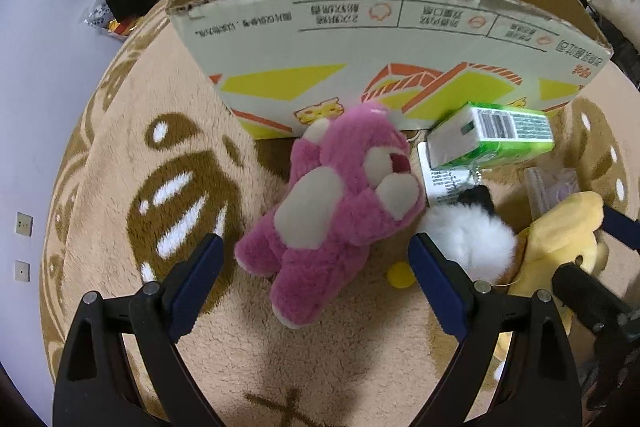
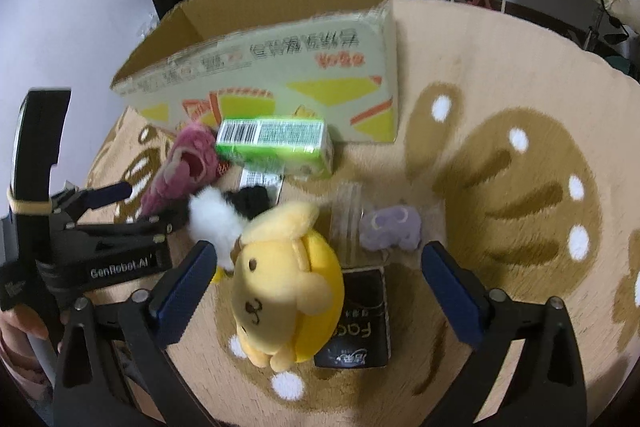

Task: Organize soft objects
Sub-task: 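Grasp the pink bear plush with the left gripper while the right grasps the yellow dog plush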

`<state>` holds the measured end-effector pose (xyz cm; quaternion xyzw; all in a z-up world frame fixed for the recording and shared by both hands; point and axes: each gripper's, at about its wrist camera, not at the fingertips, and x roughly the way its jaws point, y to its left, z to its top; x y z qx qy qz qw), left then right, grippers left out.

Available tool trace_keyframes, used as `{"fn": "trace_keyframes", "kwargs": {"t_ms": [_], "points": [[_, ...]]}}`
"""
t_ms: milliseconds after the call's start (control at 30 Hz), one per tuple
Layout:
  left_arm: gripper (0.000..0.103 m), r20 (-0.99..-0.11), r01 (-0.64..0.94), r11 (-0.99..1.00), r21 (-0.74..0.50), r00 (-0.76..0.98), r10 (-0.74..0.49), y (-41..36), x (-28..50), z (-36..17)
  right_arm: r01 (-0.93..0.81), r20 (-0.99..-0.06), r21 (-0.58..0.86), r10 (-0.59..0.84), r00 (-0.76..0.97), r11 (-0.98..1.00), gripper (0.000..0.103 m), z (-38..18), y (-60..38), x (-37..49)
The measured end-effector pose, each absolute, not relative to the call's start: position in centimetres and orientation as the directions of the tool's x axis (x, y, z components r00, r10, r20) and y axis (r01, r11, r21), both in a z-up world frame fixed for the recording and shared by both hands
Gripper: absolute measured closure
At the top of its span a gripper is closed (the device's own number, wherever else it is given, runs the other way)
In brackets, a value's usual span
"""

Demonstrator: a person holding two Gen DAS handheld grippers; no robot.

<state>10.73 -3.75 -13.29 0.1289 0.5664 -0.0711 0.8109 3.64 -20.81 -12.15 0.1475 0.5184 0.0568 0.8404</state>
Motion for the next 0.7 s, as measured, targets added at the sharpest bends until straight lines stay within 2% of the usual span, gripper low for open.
{"fn": "trace_keyframes", "kwargs": {"t_ms": [167,400,500,633,700], "points": [[0.011,-0.935,0.26,0.952,0.159,0.349,0.061,-3.9,11.2,-14.0,0.037,-0.871,0.301,0.259,0.418,0.953,0.019,-13.0,-20.1,4.0],[0.011,-0.938,0.246,0.956,0.157,0.34,0.067,-3.3,11.9,-14.8,0.044,-0.875,0.31,0.267,0.404,0.95,0.02,-13.2,-19.9,4.1],[0.011,-0.935,0.248,0.956,0.156,0.349,0.062,-3.2,12.0,-14.9,0.035,-0.873,0.31,0.27,0.405,0.95,0.026,-13.2,-19.8,4.1],[0.025,-0.936,0.278,0.947,0.164,0.346,0.061,-3.9,11.9,-15.2,0.033,-0.875,0.307,0.269,0.402,0.951,0.027,-13.2,-19.6,4.1],[0.027,-0.932,0.292,0.939,0.184,0.354,0.072,-4.2,11.9,-15.4,0.032,-0.873,0.313,0.274,0.403,0.949,0.03,-13.1,-19.6,4.2]]}}
